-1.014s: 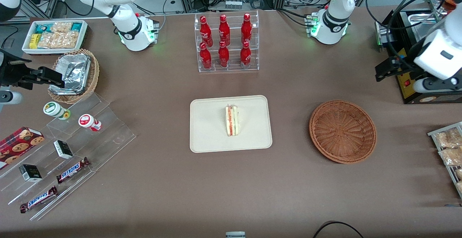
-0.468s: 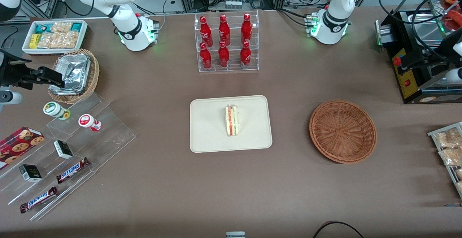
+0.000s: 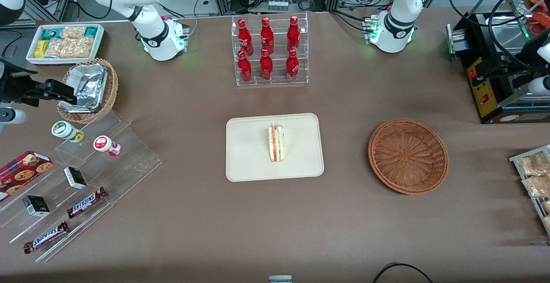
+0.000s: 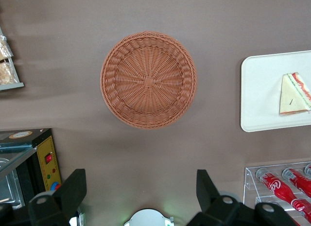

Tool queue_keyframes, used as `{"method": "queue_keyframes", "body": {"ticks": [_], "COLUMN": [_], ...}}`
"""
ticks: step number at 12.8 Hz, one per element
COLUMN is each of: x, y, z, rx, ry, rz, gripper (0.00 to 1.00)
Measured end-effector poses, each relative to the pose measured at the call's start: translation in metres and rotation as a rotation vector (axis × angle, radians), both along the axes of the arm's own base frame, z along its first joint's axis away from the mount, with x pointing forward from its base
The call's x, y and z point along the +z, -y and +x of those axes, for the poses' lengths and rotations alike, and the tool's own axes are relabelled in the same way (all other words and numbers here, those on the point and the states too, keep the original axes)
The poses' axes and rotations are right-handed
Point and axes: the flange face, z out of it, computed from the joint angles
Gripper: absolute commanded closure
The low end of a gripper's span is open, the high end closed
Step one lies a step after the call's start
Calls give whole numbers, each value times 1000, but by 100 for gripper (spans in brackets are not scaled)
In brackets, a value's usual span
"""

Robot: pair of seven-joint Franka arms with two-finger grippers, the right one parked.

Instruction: Place sandwich from basket to tray

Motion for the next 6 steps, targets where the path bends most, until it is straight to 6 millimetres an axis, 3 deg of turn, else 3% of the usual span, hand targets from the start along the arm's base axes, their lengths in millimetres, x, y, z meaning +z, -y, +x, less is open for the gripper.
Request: {"method": "queue_keyframes", "body": {"ticks": [6], "x": [12], "y": [-5], "z": [-19], "rx": [7], "ry": [62], "rz": [9], "gripper": [0]}}
